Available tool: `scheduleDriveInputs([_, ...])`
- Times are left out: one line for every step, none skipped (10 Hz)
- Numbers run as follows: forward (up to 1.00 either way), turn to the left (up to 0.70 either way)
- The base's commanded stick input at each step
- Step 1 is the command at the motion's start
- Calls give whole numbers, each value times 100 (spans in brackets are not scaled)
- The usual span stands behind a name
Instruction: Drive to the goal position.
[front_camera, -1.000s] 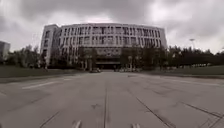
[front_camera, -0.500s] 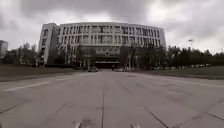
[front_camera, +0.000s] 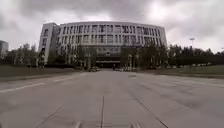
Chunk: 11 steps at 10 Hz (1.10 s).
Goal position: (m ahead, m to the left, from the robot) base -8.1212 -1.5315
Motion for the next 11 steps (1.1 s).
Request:
scheduleDriveInputs([100,0])
scheduleDriveInputs([100,0])
scheduleDriveInputs([100,0])
scheduleDriveInputs([100,0])
scheduleDriveInputs([100,0])
scheduleDriveInputs([100,0])
scheduleDriveInputs([100,0])
scheduleDriveInputs([100,0])
scheduleDriveInputs([100,0])
scheduleDriveInputs([100,-3])
scheduleDriveInputs([100,-8])
